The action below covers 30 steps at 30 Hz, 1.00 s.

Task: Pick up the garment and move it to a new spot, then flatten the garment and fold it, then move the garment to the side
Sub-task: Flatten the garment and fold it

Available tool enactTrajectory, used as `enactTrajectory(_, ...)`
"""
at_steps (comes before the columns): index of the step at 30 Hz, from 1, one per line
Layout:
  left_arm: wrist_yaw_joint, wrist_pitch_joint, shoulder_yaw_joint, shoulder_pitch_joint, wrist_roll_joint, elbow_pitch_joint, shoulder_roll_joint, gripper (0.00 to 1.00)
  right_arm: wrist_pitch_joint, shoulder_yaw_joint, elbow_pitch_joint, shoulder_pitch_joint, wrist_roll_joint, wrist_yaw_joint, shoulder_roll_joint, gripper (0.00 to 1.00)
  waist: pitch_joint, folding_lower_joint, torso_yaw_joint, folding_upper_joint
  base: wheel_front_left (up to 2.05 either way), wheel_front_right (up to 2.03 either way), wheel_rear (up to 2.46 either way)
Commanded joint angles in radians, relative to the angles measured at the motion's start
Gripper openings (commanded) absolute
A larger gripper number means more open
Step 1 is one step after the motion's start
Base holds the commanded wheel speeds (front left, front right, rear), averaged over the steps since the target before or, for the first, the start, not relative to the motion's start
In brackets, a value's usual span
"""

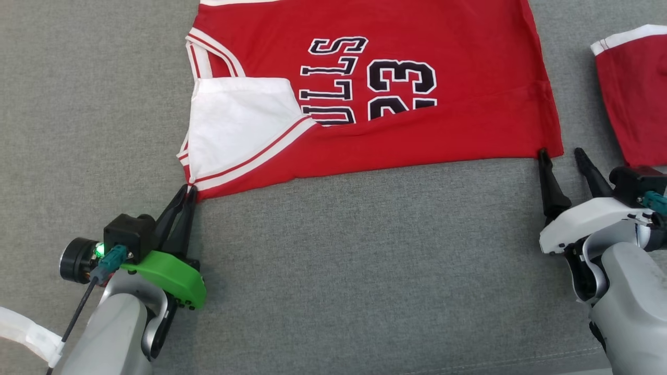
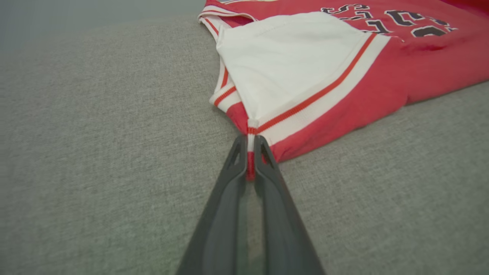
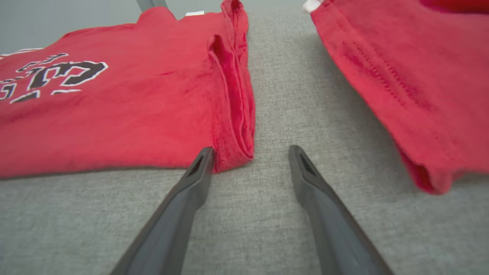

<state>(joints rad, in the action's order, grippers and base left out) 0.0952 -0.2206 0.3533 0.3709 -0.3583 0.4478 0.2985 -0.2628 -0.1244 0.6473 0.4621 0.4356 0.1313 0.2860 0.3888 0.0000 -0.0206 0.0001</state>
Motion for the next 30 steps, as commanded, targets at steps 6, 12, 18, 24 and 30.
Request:
enactTrajectory(6,-0.004,0.0,0.006,0.016,0.012,-0.008,0.029,0.0,0.0,-0.106,0.067,0.044,0.101,-0.001,0.035,0.0,-0.013,0.0,0.012,-0.0001,0.0,0.0,0.0)
enactTrajectory(12,-0.004,-0.006,0.014,-0.014,0.006,-0.022,0.034,0.0,-0.001,-0.141,0.027,0.016,0.139,-0.001,0.072,0.0,-0.052,0.0,0.031,-0.0001,0.0,0.0,0.0)
enactTrajectory(18,-0.017,-0.011,0.018,-0.065,-0.005,-0.053,0.034,0.0,-0.001,-0.131,-0.039,-0.057,0.155,-0.001,0.102,0.0,-0.104,0.0,0.056,-0.0001,0.0,0.0,0.0)
enactTrajectory(24,-0.043,-0.001,0.017,-0.151,-0.025,-0.109,0.038,0.0,-0.001,-0.133,-0.12,-0.148,0.173,-0.001,0.106,0.0,-0.137,0.0,0.066,-0.0001,0.0,0.0,0.0)
enactTrajectory(30,-0.078,0.02,0.014,-0.275,-0.056,-0.174,0.032,0.0,-0.001,-0.104,-0.199,-0.25,0.183,-0.001,0.114,0.0,-0.159,0.0,0.071,-0.0001,0.0,0.0,0.0)
